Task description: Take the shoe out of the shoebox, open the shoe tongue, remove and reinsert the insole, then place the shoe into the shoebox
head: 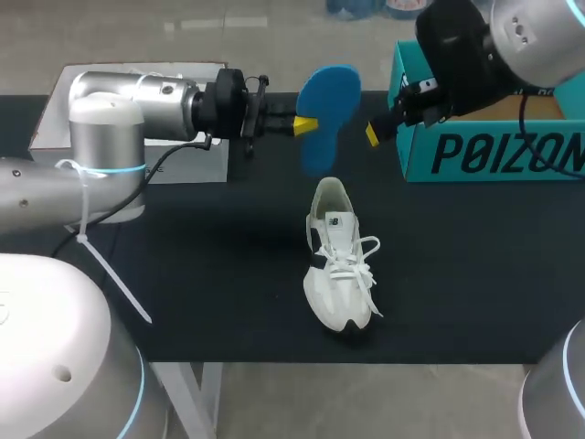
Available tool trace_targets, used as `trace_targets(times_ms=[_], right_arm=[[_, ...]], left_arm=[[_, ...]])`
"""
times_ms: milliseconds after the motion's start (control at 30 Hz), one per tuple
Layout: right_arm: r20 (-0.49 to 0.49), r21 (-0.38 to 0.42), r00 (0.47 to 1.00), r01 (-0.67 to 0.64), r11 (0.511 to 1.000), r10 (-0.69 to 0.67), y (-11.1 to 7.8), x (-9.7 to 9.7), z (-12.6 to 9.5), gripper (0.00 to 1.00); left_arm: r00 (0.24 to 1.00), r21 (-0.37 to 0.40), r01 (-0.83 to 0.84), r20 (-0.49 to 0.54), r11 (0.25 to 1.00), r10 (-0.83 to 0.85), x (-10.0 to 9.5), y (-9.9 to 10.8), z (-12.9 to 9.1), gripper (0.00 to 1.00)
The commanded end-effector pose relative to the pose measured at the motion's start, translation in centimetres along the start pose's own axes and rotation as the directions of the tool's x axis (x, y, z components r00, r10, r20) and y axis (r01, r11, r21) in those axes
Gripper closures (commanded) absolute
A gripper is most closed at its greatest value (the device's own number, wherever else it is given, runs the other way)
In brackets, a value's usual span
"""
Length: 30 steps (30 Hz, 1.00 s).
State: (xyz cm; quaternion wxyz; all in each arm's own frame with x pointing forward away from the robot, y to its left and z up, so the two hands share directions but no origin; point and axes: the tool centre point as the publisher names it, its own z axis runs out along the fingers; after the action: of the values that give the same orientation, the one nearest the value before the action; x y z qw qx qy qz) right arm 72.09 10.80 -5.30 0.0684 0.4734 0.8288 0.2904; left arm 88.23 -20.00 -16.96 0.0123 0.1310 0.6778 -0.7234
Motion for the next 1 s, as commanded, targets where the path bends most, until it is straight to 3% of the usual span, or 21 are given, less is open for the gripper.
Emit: trace_targets(times_ms=[33, 100, 333, 1000], right_arm=[[0.002, 0.003, 1.0, -0.002, 1.0, 0.002, 0.17, 0.04, 0.2, 0.0], [0.002, 0.003, 1.0, -0.002, 1.0, 0.002, 0.17, 0.04, 0.2, 0.0], [0.002, 0.003, 1.0, -0.002, 1.0, 0.002, 0.17, 0.04, 0.2, 0.0], [0.002, 0.003, 1.0, -0.002, 1.0, 0.002, 0.17, 0.04, 0.2, 0.0]], left_arm=[[0.932, 0.111, 0.36, -0.002, 0.926, -0.362, 0.03, 0.2, -0.38, 1.0], [0.916, 0.11, 0.399, 0.001, 0.91, -0.402, 0.02, 0.27, -0.42, 1.0], [0.897, 0.241, 0.434, -0.03, 0.868, -0.441, 0.03, -0.16, -0.41, 1.0], [0.897, 0.241, 0.434, -0.03, 0.868, -0.441, 0.03, -0.16, -0.41, 1.0]])
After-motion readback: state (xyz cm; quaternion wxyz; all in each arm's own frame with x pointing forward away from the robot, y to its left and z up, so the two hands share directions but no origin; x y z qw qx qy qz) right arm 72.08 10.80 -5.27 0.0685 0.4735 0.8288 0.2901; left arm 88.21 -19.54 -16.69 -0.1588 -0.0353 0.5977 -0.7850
